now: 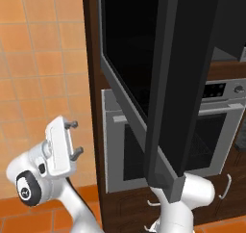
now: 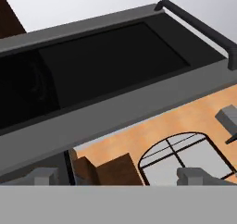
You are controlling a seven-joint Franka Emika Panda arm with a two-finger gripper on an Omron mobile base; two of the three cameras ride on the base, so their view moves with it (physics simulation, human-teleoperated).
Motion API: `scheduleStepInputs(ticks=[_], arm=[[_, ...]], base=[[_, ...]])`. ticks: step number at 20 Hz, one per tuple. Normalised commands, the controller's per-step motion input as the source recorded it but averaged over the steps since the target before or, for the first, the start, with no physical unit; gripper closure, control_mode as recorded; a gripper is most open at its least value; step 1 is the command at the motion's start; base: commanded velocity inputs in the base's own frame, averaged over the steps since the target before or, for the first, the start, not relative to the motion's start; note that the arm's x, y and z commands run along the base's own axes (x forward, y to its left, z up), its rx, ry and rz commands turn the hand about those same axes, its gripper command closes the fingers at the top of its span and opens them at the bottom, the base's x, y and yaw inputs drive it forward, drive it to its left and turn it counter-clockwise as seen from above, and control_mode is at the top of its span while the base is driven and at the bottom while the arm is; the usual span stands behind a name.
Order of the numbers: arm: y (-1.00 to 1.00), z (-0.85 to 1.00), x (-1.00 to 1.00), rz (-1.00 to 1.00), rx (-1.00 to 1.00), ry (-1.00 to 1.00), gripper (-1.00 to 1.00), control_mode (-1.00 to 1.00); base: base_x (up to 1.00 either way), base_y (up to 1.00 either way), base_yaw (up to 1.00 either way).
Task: Open the microwave, place the bowl with waffle inside the microwave, then close the microwave door and turn it on.
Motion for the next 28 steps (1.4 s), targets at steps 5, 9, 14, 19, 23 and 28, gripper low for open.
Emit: scheduleStepInputs(ticks=[5,9,14,19,23,28], arm=[[-0.02,0.26,-0.14,-0.12,0.0,-0.07,-1.0,-1.0],[0.04,0.22,-0.08,-0.09,0.0,-0.07,-1.0,-1.0],[-0.29,0.0,-0.04,-0.06,0.01,-0.08,-1.0,-1.0],[-0.48,0.13,0.0,-0.02,0.04,-0.02,-1.0,-1.0],[-0.41,0.2,0.0,0.0,0.02,0.0,-1.0,-1.0],[-0.36,0.25,0.0,0.0,0.0,0.0,-1.0,-1.0]], base=[[0.0,0.0,0.0],[0.0,0.0,0.0],[0.0,0.0,0.0],[0.0,0.0,0.0],[0.0,0.0,0.0],[0.0,0.0,0.0]])
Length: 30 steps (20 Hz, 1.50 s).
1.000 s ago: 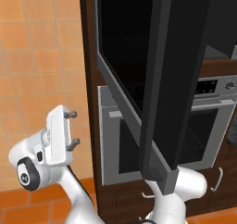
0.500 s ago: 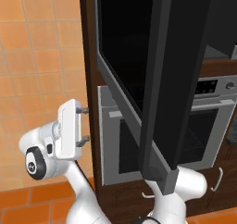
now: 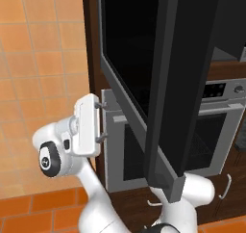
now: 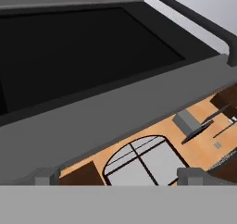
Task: Open the microwave, place the bowl with waffle inside the microwave, then close the microwave door and turn it on.
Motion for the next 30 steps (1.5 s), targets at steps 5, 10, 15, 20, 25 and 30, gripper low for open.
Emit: scheduleStepInputs(ticks=[5,10,15,20,25,30], arm=[[-0.04,0.31,-0.06,-0.05,0.0,0.0,-1.0,-1.0],[0.17,0.34,-0.07,-0.12,-0.02,0.0,-1.0,-1.0],[-0.09,0.38,-0.19,-0.12,0.0,0.0,-1.0,-1.0],[-0.54,0.33,-0.16,-0.05,0.0,0.0,-1.0,-1.0],[-0.62,0.27,-0.18,-0.01,0.01,0.01,-1.0,-1.0],[-0.72,0.22,-0.07,0.0,0.02,0.02,-1.0,-1.0]], base=[[0.0,0.0,0.0],[0.0,0.0,0.0],[0.0,0.0,0.0],[0.0,0.0,0.0],[0.0,0.0,0.0],[0.0,0.0,0.0]])
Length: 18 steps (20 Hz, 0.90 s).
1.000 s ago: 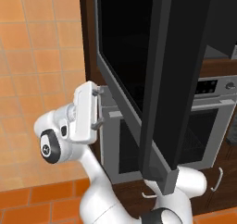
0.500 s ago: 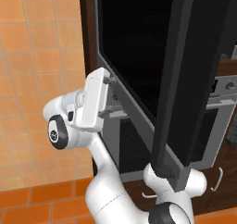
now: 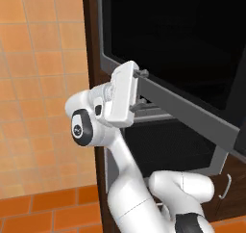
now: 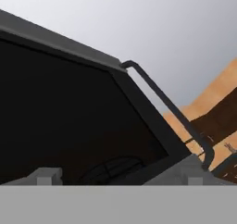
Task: Open the microwave, place the bowl with waffle inside the microwave, then close the microwave door and turn it on.
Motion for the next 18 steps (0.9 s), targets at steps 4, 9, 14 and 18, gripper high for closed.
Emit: scheduleStepInputs(ticks=[4,9,14,18], arm=[[-0.71,0.1,0.0,0.01,0.05,0.03,-1.0,-1.0],[-0.54,0.02,0.09,0.16,0.09,0.07,-1.0,-1.0],[-0.43,0.0,0.44,0.3,0.1,0.13,-1.0,-1.0],[-0.43,0.0,0.6,0.33,0.09,0.14,-1.0,-1.0]], base=[[0.0,0.0,0.0],[0.0,0.0,0.0],[0.0,0.0,0.0],[0.0,0.0,0.0]])
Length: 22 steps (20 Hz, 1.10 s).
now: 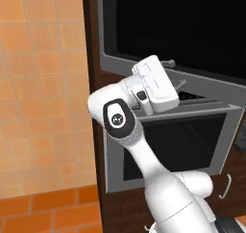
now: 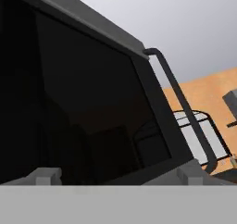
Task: Open the microwave, place the bowl with waffle inside the microwave, then close the microwave door and turn it on.
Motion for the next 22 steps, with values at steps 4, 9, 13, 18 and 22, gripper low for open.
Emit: scheduleStepInputs(ticks=[4,9,13,18,22], arm=[[-0.45,0.0,0.59,0.33,0.09,0.12,-1.0,-1.0],[-0.39,0.0,0.64,0.3,0.06,0.15,-1.0,-1.0],[-0.34,0.0,0.64,0.28,0.05,0.17,-1.0,-1.0],[-0.35,0.0,0.54,0.27,0.05,0.13,-1.0,-1.0],[-0.27,0.0,0.49,0.25,0.02,0.11,-1.0,-1.0]], base=[[0.0,0.0,0.0],[0.0,0.0,0.0],[0.0,0.0,0.0],[0.0,0.0,0.0],[0.0,0.0,0.0]])
